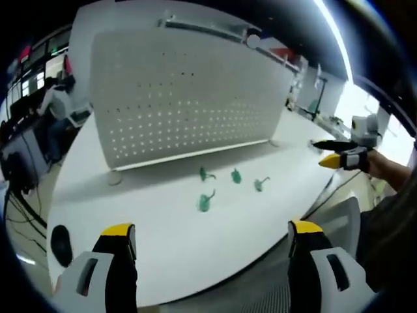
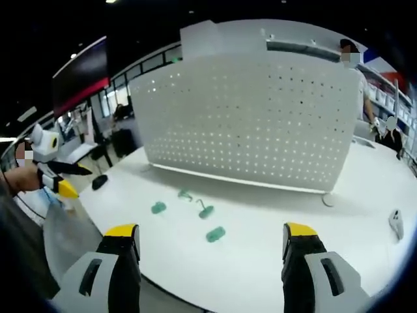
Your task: Insert the hook assembly into the mounting plate slot until the hook locks in place.
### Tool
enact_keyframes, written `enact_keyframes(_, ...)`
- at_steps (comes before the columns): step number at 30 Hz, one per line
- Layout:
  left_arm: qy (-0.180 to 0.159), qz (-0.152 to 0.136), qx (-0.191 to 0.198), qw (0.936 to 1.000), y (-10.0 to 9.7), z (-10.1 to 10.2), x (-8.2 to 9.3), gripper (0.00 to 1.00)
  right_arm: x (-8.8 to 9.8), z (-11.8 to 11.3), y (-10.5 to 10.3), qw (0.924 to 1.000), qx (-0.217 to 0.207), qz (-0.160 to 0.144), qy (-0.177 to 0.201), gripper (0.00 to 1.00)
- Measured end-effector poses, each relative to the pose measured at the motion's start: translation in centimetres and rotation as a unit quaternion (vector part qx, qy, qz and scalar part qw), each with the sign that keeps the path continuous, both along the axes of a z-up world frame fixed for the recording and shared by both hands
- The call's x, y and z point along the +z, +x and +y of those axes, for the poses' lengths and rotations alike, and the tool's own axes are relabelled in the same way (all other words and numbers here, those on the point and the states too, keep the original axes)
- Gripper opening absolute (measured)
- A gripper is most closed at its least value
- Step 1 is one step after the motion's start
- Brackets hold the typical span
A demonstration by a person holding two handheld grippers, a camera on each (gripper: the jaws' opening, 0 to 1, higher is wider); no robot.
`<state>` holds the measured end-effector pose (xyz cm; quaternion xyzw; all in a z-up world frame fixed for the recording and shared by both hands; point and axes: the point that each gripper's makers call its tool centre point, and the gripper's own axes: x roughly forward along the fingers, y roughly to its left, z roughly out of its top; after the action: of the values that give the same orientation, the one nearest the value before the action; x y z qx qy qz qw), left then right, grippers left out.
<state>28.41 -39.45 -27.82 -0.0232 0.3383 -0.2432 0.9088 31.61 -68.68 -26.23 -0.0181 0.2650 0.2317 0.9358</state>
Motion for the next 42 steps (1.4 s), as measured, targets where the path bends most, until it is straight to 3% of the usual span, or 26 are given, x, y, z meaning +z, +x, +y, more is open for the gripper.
enact_keyframes(7,-0.04,0.016,-0.003,0.9991,1.1,-1.0,-1.1,0.97,-1.0,0.2,-0.5,0.9998,0.008,0.013,-0.013,0.92)
enact_keyframes(9,-0.051,0.034,-0.002,0.9981,1.3,-1.3,-1.8,0.96,-1.2,0.3,-0.5,0.9998,0.007,0.018,-0.011,0.91)
enact_keyframes(15,-0.078,0.042,0.006,0.9961,2.9,-1.7,-2.5,0.93,-1.7,0.5,-0.4,0.9995,0.008,0.029,-0.012,0.91)
enact_keyframes(25,-0.109,0.08,0.011,0.9908,4.9,-3.4,-5.7,0.92,-2.4,0.6,0.0,0.9991,0.009,0.04,-0.013,0.91)
enact_keyframes(30,-0.093,0.088,0.003,0.9918,5.8,-4.3,-7.1,0.88,-3.6,0.7,-0.2,0.9982,0.017,0.055,-0.015,0.91)
enact_keyframes(32,-0.08,0.103,-0.002,0.9915,5.9,-4.4,-7.9,0.83,-3.6,0.7,-0.2,0.9981,0.018,0.057,-0.015,0.91)
enact_keyframes(38,-0.055,0.103,-0.007,0.9931,7.0,-4.7,-9.6,0.75,-3.7,0.2,0.1,0.998,0.015,0.058,-0.017,0.9)
enact_keyframes(42,-0.047,0.114,0.001,0.9924,7.6,-4.7,-10.5,0.64,-3.7,-0.2,0.2,0.998,0.01,0.06,-0.017,0.9)
